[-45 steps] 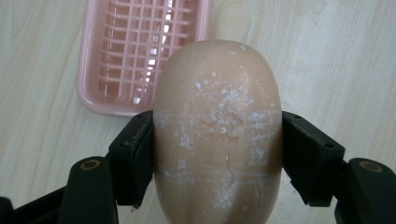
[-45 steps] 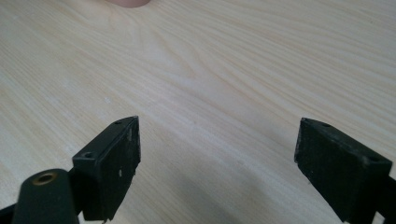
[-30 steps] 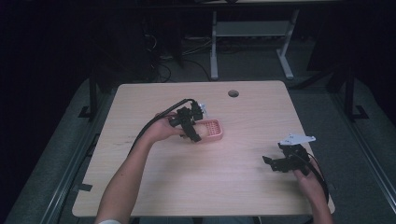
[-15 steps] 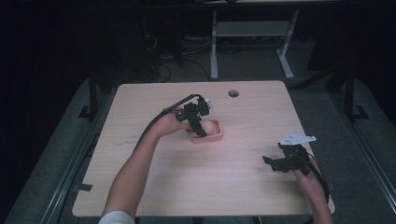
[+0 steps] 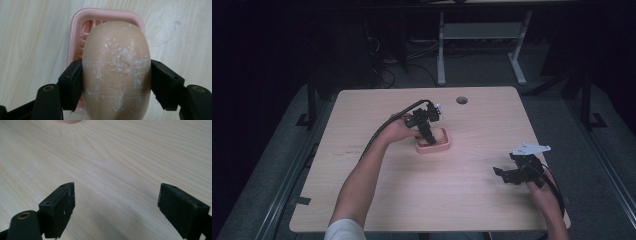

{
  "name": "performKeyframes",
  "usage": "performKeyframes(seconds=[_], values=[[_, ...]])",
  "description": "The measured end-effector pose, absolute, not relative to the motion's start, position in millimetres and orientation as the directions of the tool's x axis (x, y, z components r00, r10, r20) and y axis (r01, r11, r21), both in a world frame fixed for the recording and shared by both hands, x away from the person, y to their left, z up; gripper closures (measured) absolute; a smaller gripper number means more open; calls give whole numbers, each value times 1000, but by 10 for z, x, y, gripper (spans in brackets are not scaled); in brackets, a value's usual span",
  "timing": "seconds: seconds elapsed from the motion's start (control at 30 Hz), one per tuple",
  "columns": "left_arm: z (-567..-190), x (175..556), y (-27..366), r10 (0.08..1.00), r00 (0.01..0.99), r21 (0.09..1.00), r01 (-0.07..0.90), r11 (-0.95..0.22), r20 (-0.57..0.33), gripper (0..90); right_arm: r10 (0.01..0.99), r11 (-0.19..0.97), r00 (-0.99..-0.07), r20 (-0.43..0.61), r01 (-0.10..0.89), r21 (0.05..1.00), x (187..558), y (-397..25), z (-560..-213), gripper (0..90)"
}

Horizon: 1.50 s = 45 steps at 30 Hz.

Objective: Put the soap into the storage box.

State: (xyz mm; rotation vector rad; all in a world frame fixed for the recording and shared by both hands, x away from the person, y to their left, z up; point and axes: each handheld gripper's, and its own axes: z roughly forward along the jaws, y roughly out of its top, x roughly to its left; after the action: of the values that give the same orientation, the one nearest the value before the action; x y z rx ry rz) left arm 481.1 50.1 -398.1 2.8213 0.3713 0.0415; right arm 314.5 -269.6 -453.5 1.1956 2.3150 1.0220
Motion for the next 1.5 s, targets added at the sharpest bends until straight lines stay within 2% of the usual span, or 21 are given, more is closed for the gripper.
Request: performKeyframes(seconds=[1.5], values=[[-4141,4906,455,275,962,270,267,-925,-10,320,804,385,-593,40,572,724,3156,-2688,-4556,138]])
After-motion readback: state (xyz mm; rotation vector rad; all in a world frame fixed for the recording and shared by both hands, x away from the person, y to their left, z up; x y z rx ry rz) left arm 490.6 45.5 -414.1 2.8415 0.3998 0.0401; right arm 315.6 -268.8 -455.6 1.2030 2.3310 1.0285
